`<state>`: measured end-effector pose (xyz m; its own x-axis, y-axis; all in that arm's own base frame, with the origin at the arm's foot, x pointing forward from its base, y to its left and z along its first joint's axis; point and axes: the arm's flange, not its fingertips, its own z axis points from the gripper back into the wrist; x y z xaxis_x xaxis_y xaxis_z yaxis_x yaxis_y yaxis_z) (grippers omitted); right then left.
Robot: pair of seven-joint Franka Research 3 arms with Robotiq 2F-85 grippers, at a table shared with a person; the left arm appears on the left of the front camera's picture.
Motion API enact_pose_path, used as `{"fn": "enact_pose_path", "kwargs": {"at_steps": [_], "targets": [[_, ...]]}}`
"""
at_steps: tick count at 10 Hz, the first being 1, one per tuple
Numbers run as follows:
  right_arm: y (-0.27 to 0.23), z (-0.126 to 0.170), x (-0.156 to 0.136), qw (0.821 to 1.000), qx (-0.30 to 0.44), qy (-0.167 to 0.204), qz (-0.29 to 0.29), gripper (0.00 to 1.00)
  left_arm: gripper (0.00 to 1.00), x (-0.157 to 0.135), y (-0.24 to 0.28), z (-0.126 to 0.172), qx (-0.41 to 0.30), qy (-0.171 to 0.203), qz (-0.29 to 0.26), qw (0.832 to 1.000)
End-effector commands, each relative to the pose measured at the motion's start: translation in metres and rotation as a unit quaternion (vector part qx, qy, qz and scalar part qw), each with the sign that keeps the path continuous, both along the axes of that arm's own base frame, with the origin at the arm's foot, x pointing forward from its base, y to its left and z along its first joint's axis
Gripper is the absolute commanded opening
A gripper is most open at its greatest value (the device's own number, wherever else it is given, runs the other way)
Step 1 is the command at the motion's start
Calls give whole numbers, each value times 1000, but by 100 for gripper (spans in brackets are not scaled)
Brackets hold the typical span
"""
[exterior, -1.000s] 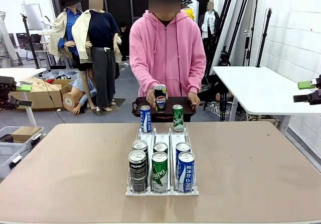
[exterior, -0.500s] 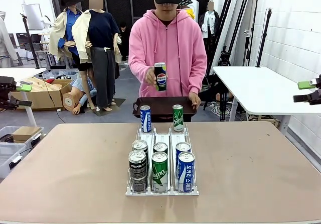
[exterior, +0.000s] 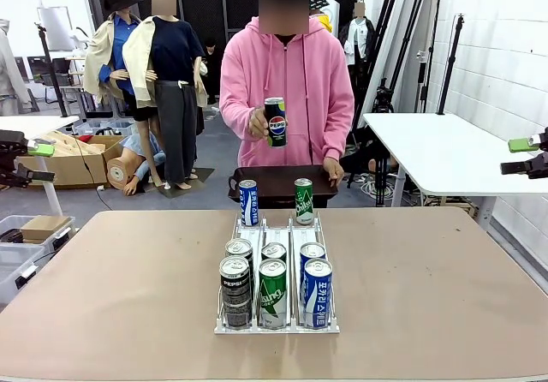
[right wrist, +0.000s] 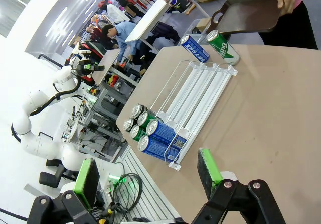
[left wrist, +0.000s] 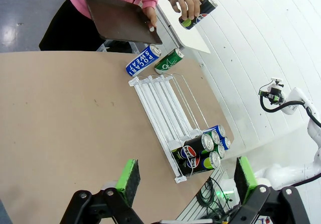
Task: Retrieve and hand over the desired beverage to the person.
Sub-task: Pick up a can of the same type that the person held from the Automatic Can Dispenser.
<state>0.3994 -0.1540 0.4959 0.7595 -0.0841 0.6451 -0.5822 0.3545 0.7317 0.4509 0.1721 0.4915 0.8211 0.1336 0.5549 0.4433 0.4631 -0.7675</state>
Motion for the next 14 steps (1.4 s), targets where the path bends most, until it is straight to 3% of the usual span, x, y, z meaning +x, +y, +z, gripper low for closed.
{"fn": "enact_pose_path", "kwargs": {"at_steps": [1,14], "targets": [[0,-1,0,1000,4,-1,2,100,100,-3,0,2,-4,3,0,1000],[0,-1,0,1000,4,-1,2,100,100,-3,0,2,-4,3,0,1000]]}}
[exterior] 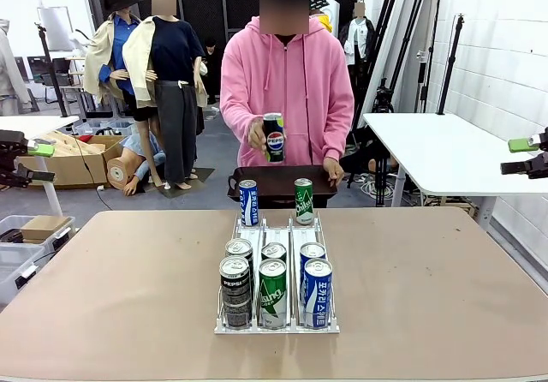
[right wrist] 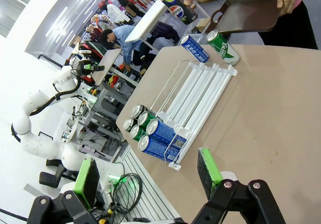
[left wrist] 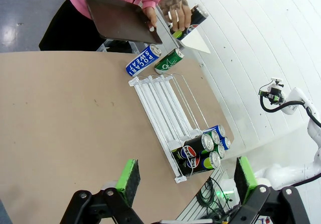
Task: Retrieve and hand over the desired beverage to the person.
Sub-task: Pick up a can of the same type that the person held from the Automatic Can Dispenser.
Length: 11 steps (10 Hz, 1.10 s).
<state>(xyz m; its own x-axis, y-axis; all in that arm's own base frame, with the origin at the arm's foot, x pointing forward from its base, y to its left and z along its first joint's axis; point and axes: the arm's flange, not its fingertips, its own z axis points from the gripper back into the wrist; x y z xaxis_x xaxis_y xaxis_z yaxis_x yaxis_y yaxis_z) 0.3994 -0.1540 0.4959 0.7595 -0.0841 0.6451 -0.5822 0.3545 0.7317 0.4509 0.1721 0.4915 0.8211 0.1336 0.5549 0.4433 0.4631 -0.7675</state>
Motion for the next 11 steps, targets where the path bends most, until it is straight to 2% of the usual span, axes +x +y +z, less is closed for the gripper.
{"fn": "enact_pose_path", "kwargs": {"at_steps": [1,11], "targets": [[0,-1,0,1000,4,-1,2,100,100,-3,0,2,-4,3,0,1000],[0,-1,0,1000,4,-1,2,100,100,-3,0,2,-4,3,0,1000]]}}
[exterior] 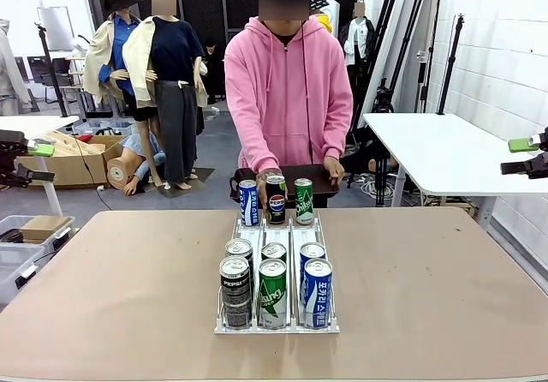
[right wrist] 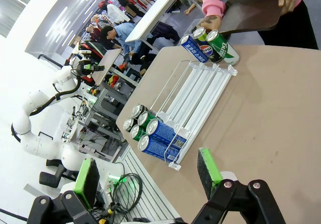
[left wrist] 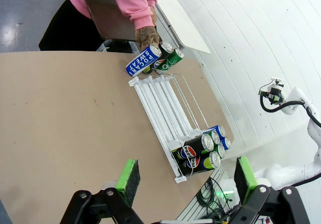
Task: Retrieve and hand over the desired beverage to the person.
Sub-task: Pick up a can of the same type that the person held from the Automatic Can Dispenser.
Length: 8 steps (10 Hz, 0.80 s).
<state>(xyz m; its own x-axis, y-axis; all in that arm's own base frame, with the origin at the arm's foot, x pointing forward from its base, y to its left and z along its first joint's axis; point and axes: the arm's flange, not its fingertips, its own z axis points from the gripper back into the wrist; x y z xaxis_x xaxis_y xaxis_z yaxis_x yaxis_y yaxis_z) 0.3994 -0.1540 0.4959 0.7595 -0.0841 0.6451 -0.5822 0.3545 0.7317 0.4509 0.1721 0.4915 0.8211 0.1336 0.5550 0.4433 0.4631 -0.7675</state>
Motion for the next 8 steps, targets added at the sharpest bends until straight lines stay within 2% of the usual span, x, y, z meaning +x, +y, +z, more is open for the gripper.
{"fn": "enact_pose_path", "kwargs": {"at_steps": [1,4,5,8], "targets": [[0,-1,0,1000,4,-1,2,100,100,-3,0,2,-4,3,0,1000],[0,-1,0,1000,4,-1,2,100,100,0,0,0,0,0,0,1000],[0,-1,0,1000,4,-1,2,100,100,2,-8,2,7,3,-18,1000],[0,-1,0,1000,4,-1,2,100,100,11,-41,9,23,39,-36,998]]}}
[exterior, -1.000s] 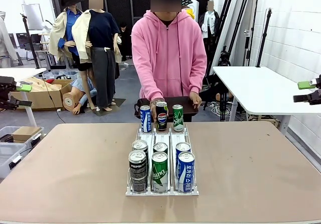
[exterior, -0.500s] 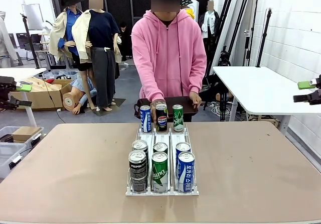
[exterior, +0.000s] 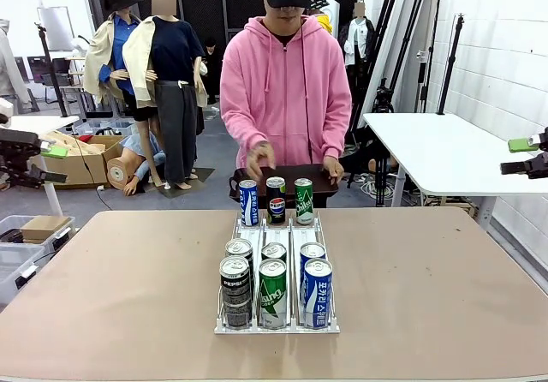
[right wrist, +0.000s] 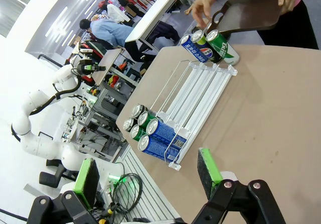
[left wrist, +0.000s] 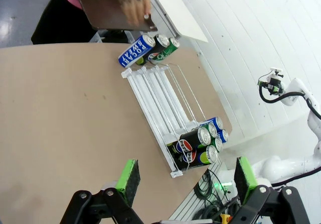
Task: Retrieve and hand over the desired beverage to the person.
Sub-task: Pick up a can of the same type that the person held from the Automatic Can Dispenser.
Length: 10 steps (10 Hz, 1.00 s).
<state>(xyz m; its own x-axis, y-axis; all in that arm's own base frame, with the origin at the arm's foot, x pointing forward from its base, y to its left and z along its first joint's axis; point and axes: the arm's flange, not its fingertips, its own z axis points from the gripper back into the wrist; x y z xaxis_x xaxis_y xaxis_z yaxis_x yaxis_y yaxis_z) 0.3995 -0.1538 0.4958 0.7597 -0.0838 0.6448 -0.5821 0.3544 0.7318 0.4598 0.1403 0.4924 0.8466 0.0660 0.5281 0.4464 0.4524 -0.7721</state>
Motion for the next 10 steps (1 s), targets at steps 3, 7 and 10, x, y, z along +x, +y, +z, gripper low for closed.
{"fn": "enact_pose_path", "kwargs": {"at_steps": [3,7,10], "targets": [[0,-1,0,1000,4,-1,2,100,100,11,-61,15,47,63,-43,996],[0,-1,0,1000,4,-1,2,100,100,-1,-121,22,93,92,-76,988],[0,-1,0,1000,4,-1,2,100,100,-14,-166,10,125,108,-85,983]]}}
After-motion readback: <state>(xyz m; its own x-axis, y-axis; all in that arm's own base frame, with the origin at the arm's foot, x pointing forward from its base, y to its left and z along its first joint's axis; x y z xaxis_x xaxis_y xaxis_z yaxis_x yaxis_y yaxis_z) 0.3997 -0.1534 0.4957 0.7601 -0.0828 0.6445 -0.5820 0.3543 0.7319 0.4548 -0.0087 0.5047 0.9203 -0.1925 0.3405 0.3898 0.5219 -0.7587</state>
